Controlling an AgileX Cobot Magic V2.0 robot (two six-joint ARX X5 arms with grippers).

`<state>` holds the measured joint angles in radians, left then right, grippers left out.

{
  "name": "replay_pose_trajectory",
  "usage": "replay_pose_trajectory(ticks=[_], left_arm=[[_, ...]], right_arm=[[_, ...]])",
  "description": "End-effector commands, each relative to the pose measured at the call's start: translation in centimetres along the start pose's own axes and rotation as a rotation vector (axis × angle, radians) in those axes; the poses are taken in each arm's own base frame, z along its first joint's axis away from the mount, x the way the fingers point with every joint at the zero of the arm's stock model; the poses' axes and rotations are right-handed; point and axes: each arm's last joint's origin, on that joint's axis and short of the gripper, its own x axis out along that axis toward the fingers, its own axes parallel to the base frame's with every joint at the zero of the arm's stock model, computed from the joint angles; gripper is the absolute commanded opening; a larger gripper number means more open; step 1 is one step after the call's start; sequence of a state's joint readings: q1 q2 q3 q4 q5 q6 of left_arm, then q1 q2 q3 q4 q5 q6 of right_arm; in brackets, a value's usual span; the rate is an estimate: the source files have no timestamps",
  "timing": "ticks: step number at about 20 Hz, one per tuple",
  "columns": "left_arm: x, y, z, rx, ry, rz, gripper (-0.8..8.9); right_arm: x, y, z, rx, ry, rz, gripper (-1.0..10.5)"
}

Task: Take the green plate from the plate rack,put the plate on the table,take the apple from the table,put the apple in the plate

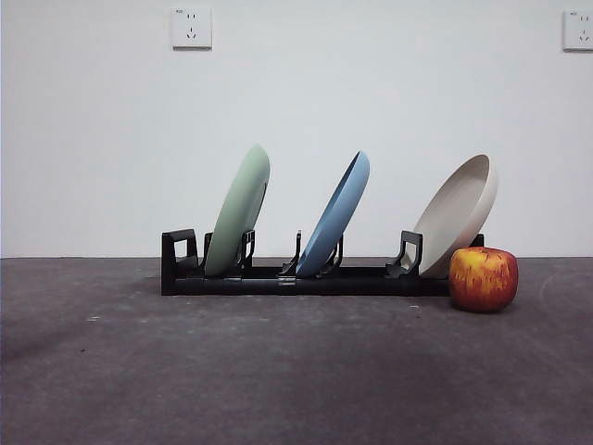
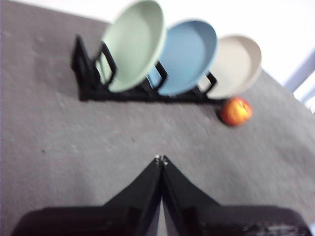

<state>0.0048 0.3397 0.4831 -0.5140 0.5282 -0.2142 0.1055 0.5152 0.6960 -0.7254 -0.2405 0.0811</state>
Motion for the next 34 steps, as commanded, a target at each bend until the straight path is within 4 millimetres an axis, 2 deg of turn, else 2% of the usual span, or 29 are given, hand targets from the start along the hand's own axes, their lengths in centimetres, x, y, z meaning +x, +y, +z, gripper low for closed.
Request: replay_pose_trajectory(ticks=[1, 6, 9, 12, 13, 14, 15, 16, 17, 18, 26, 28, 31, 34], left_arm=[[-0.1, -0.5, 1.4, 0.087, 0.064, -0.032, -0.08], [-0.7, -1.7, 4.2, 0.131, 0.195, -0.097, -0.08], [-1.2, -2.2, 5.2, 0.153, 0.251, -0.117, -0.08], [-1.1, -2.2, 5.3, 0.153, 0.256, -0.114, 0.02], [-1.1, -2.2, 5.3, 0.153, 0.255, -0.113, 0.41], [-1.1, -2.2, 5.3, 0.153, 0.255, -0.113, 1.85], [-1.1, -2.2, 5.3, 0.153, 0.255, -0.112, 3.98], [-1.1, -2.2, 5.3, 0.153, 0.254, -0.112, 5.61], [-1.1, -2.2, 5.3, 0.153, 0.255, -0.113, 6.17], [-1.1, -2.2, 5.3, 0.153, 0.255, -0.113, 6.17], [-1.1, -2.2, 5.4, 0.155, 0.248, -0.114, 6.17], [-0.6, -2.0, 5.9, 0.157, 0.241, -0.118, 6.16], [1.5, -1.8, 7.2, 0.153, 0.206, -0.156, 6.16], [4.8, -1.9, 8.6, 0.141, 0.170, -0.210, 6.16]], right_arm=[[-0.7, 0.4, 1.2, -0.096, 0.083, 0.024, -0.1], [-2.1, 0.8, 2.4, -0.132, 0.300, 0.033, -0.1], [-2.3, 0.9, 2.4, -0.136, 0.331, 0.035, -0.1], [-2.4, 0.9, 2.3, -0.133, 0.336, 0.034, 0.1], [-2.4, 0.9, 2.3, -0.132, 0.336, 0.033, 0.1], [-2.4, 0.8, 2.3, -0.131, 0.336, 0.033, 0.8], [-2.3, 0.8, 2.4, -0.121, 0.339, 0.031, 2.6], [-2.3, 0.8, 2.4, -0.108, 0.341, 0.028, 4.6], [-2.3, 0.8, 2.4, -0.098, 0.341, 0.026, 6.6], [-2.2, 0.8, 2.4, -0.094, 0.342, 0.025, 7.1], [-2.1, 0.8, 2.4, -0.085, 0.350, 0.025, 7.0], [-2.1, 0.8, 2.4, -0.085, 0.350, 0.025, 6.9], [-2.1, 0.8, 2.4, -0.085, 0.350, 0.025, 6.9], [-2.1, 0.8, 2.4, -0.085, 0.350, 0.026, 6.9]])
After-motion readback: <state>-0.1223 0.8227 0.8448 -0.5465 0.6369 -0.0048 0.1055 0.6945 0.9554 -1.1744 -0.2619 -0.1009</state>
